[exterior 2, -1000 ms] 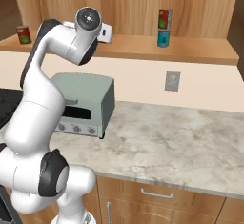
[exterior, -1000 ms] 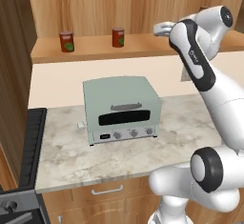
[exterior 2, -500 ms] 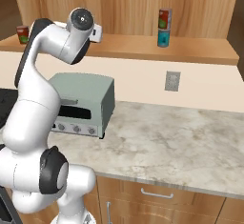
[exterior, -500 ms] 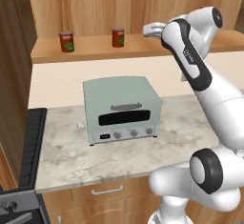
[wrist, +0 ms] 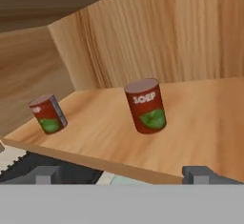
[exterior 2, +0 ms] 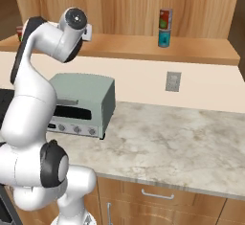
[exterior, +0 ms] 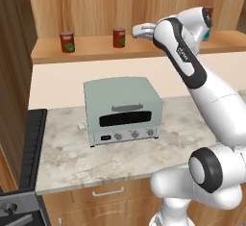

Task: Stack two cans on top of the other two cans in the cabinet.

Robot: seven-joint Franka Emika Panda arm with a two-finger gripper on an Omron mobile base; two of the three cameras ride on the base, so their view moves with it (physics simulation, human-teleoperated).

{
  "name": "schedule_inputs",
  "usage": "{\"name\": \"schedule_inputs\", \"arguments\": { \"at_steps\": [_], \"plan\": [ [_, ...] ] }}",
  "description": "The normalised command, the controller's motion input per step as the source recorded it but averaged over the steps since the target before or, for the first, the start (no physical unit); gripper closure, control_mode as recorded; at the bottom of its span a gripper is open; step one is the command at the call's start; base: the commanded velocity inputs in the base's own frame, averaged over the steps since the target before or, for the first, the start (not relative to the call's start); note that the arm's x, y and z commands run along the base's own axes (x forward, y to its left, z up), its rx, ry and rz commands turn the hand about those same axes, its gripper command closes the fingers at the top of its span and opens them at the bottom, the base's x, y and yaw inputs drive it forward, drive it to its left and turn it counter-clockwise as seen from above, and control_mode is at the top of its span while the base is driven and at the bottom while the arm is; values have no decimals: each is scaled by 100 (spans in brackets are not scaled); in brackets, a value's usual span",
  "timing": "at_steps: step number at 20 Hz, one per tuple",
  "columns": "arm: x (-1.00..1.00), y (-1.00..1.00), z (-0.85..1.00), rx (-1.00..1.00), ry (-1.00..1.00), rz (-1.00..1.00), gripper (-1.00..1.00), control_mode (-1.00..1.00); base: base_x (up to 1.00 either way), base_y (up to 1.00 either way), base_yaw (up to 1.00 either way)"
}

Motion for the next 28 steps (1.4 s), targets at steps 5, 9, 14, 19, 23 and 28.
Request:
{"name": "schedule_inputs", "arguments": {
  "at_steps": [5,9,14,19,23,28],
  "plan": [
    [30,28,-11,0,0,15,-100,-100,0,0,0],
    [31,12,-13,-6,0,9,-100,-100,0,0,0],
    [18,7,-12,-15,0,0,-100,-100,0,0,0],
    [15,7,-4,-13,-2,0,-100,-100,0,0,0],
    [17,5,-2,-3,-2,0,-100,-100,0,0,0],
    [25,2,-7,-3,-3,0,-100,-100,0,0,0]
  ]
}}
